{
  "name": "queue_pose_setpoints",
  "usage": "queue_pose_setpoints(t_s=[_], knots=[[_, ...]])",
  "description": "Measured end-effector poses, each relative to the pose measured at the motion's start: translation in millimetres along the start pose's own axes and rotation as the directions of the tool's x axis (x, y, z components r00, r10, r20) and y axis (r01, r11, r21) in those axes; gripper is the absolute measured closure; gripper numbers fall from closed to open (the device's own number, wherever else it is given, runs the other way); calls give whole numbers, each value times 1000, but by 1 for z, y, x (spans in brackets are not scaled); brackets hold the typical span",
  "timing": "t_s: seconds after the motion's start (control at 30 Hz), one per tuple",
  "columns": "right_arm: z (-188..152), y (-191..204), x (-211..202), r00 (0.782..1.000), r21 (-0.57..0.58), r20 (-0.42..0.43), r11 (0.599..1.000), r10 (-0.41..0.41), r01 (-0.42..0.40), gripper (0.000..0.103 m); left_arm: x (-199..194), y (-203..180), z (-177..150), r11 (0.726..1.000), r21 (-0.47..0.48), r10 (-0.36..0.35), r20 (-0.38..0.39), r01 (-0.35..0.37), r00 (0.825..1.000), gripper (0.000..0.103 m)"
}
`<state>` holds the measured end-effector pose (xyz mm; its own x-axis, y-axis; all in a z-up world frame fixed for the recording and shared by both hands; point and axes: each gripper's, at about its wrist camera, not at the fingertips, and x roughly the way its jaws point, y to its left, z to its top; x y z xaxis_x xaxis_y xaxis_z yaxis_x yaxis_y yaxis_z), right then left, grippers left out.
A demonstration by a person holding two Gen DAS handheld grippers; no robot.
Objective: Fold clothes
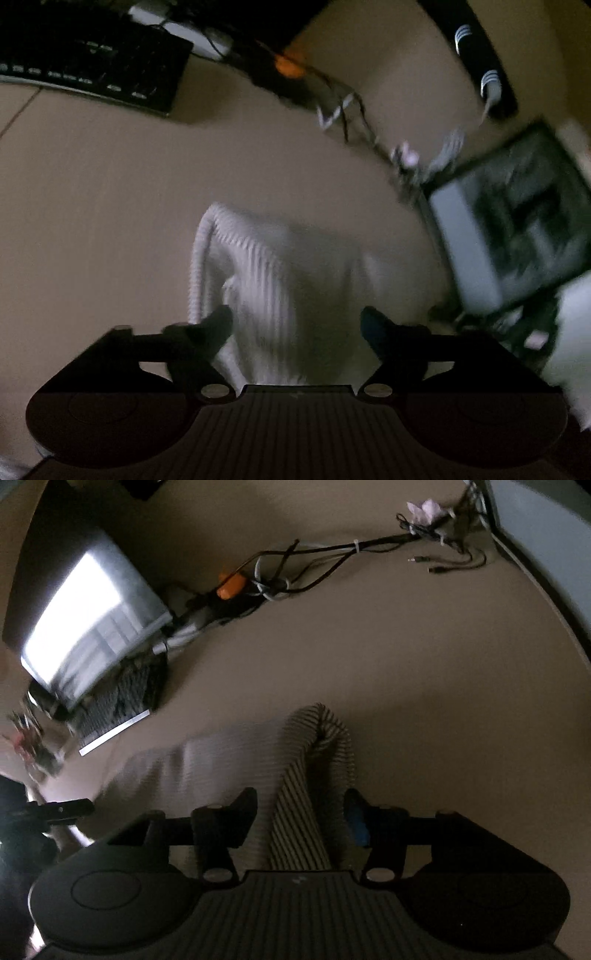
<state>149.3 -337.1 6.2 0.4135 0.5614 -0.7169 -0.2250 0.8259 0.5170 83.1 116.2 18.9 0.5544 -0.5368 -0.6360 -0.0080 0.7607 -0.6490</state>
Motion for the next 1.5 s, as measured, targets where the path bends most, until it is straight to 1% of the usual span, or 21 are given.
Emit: queue_pose_setpoints(t_s=[0.07, 0.2, 0.23, 0.33, 0.5, 0.57, 0.63, 0.73, 0.83, 0.9, 0.97, 1.0, 1.1, 1.17, 1.23, 1.27, 1.3, 1.37, 1.43, 1.47, 1.5], knots=[[3, -1, 10, 1000, 29, 15, 999, 20, -20, 51, 11, -4, 10, 1000, -2, -20, 6, 20, 1000, 14], [12, 3, 37, 995, 49, 6, 993, 103, -103, 50, 44, -19, 23, 997, 53, 51, -34, -49, 998, 11], [15, 6, 42, 992, 47, -4, 991, 126, -126, 46, 52, -21, 25, 996, 65, 69, -46, -66, 997, 11], [35, 15, 56, 996, 12, 15, 996, 92, -93, 45, 73, -22, 42, 994, 72, 84, -68, -79, 994, 11], [76, 31, 69, 996, -45, 76, 998, 37, -33, 45, 78, -41, 92, 991, 112, 72, 53, -77, 996, 11], [83, 28, 71, 998, -83, 61, 996, 25, -20, 44, 75, -44, 97, 977, 167, 123, 68, -133, 990, 10], [84, 21, 76, 1000, -115, 23, 993, 21, -19, 44, 76, -34, 89, 978, 150, 140, 34, -144, 990, 10], [70, 3, 86, 998, -82, -43, 995, 48, -52, 44, 80, -22, 75, 988, 95, 125, 7, -125, 992, 11], [63, 15, 80, 994, -109, -38, 989, 100, -104, 44, 86, -25, 75, 992, 54, 113, 10, -114, 994, 13], [63, 28, 65, 990, -154, -11, 978, 143, -143, 54, 74, -41, 75, 994, 93, 54, 36, -57, 998, 22], [65, 27, 56, 985, -143, -3, 975, 173, -172, 55, 61, -55, 75, 991, 130, -12, 61, 4, 998, 22], [66, 27, 53, 983, -137, -1, 974, 183, -182, 54, 61, -57, 75, 990, 139, -8, 62, 0, 998, 20], [61, 11, 76, 993, -73, -43, 991, 112, -115, 49, 61, -64, 74, 986, 165, 6, 63, -17, 998, 11], [58, 4, 87, 993, -25, -43, 993, 112, -113, 45, 78, -54, 73, 982, 155, 109, 23, -111, 994, 11], [58, 4, 89, 991, -2, -37, 991, 131, -131, 40, 92, -42, 71, 977, 129, 170, -9, -167, 985, 11], [59, 8, 88, 991, -18, -40, 992, 125, -126, 45, 95, -35, 70, 977, 111, 184, -16, -181, 983, 19], [60, 12, 84, 993, -49, -39, 992, 112, -114, 58, 90, -33, 71, 982, 92, 167, -5, -166, 986, 39], [65, 13, 76, 992, -61, -31, 991, 119, -120, 66, 80, -28, 74, 990, 55, 133, 20, -134, 991, 58], [69, 10, 69, 991, -53, -24, 990, 132, -133, 66, 64, -33, 78, 997, 46, 56, 57, -59, 997, 61], [70, 8, 67, 991, -49, -21, 990, 135, -136, 66, 61, -37, 78, 996, 61, 60, 61, -64, 996, 59], [71, 6, 65, 990, -45, -21, 989, 137, -138, 63, 59, -41, 78, 995, 76, 65, 65, -70, 996, 53]])
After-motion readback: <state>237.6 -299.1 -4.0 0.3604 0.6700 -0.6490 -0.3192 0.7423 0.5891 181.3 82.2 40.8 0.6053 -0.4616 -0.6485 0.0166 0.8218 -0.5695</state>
